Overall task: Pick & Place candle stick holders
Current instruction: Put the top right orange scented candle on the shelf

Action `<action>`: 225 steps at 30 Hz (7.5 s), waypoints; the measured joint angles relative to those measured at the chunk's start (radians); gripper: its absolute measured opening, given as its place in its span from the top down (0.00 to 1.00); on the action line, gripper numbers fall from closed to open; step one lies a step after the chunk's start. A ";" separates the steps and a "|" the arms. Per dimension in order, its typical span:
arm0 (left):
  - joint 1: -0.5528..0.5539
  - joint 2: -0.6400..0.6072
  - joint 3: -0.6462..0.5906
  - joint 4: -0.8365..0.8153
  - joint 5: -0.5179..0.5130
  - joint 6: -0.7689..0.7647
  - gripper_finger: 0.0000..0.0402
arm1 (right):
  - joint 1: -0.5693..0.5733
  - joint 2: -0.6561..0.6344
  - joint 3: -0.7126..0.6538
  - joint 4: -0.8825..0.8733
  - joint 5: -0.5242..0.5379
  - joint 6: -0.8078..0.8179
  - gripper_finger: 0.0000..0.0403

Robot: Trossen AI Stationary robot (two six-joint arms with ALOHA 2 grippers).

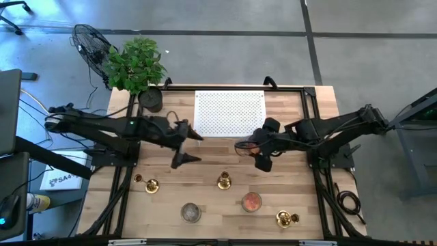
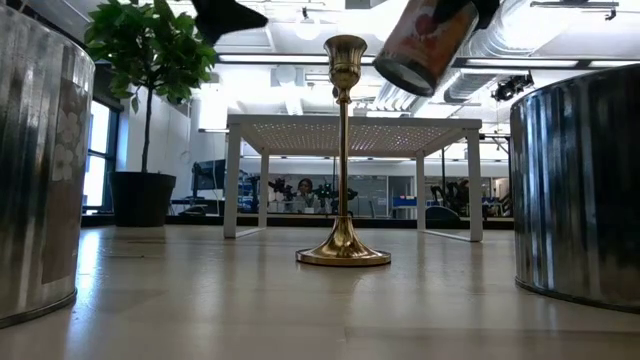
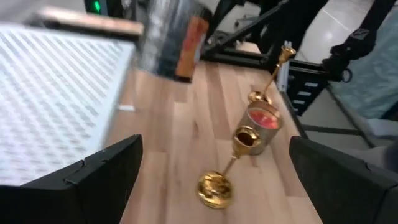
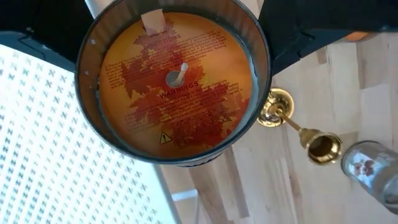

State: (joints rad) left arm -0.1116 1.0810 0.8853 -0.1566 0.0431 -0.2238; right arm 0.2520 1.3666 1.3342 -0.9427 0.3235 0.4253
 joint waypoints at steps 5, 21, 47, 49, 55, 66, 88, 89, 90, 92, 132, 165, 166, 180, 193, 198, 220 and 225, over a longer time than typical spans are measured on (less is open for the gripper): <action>0.000 0.053 0.012 0.065 0.029 -0.054 0.01 | 0.020 0.000 0.000 0.037 0.003 -0.025 0.16; 0.000 0.063 0.012 0.220 -0.076 0.018 0.01 | 0.034 0.001 0.000 0.208 -0.013 -0.094 0.16; 0.000 0.225 0.059 0.370 -0.072 0.100 0.01 | -0.037 0.069 0.000 0.362 -0.106 -0.179 0.16; 0.000 0.228 0.058 0.350 -0.072 0.100 0.01 | -0.037 0.069 0.000 0.372 -0.107 -0.195 0.16; 0.000 0.257 0.057 0.355 -0.071 0.100 0.01 | -0.046 0.071 0.000 0.387 -0.113 -0.203 0.16; 0.001 0.332 0.090 0.369 -0.042 0.104 0.01 | -0.064 0.076 0.000 0.423 -0.150 -0.210 0.16; 0.000 0.362 0.097 0.384 -0.129 0.122 0.11 | -0.065 0.076 0.000 0.406 -0.154 -0.210 0.16; 0.000 0.362 0.097 0.385 -0.130 0.123 0.11 | -0.065 0.076 0.000 0.407 -0.154 -0.210 0.16; 0.000 0.362 0.097 0.385 -0.132 0.123 0.11 | -0.065 0.076 0.000 0.407 -0.154 -0.211 0.16; 0.000 0.362 0.097 0.384 -0.140 0.126 0.11 | -0.065 0.076 0.000 0.407 -0.154 -0.213 0.16; 0.135 0.283 0.098 0.396 -0.607 0.261 0.11 | 0.145 -0.137 0.001 0.152 0.233 -0.057 0.11; 0.393 0.511 0.098 0.430 -0.740 -0.037 0.11 | 0.267 -0.117 -0.002 0.152 0.317 -0.022 0.11; 0.393 0.511 0.099 0.420 -0.740 -0.043 0.11 | 0.267 -0.117 -0.002 0.152 0.317 -0.022 0.11; 0.386 0.508 0.102 0.350 -0.703 -0.098 0.11 | 0.267 -0.116 -0.002 0.152 0.316 -0.023 0.11; 0.327 0.511 0.098 0.345 -0.776 -0.043 0.11 | 0.267 -0.116 -0.002 0.151 0.320 -0.024 0.11; 0.320 0.511 0.098 0.345 -0.783 -0.041 0.11 | 0.263 -0.116 -0.002 0.146 0.329 -0.025 0.11; 0.320 0.512 0.097 0.348 -0.763 -0.035 0.11 | -0.224 -0.116 -0.042 0.288 -0.026 -0.331 0.13; 0.321 0.513 0.096 0.400 -0.694 -0.028 0.11 | -0.332 -0.116 -0.116 0.353 -0.125 -0.355 0.13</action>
State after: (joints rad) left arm 0.2092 1.5944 0.9809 0.2437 -0.6507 -0.2516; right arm -0.0803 1.2510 1.2179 -0.5901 0.1983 0.0708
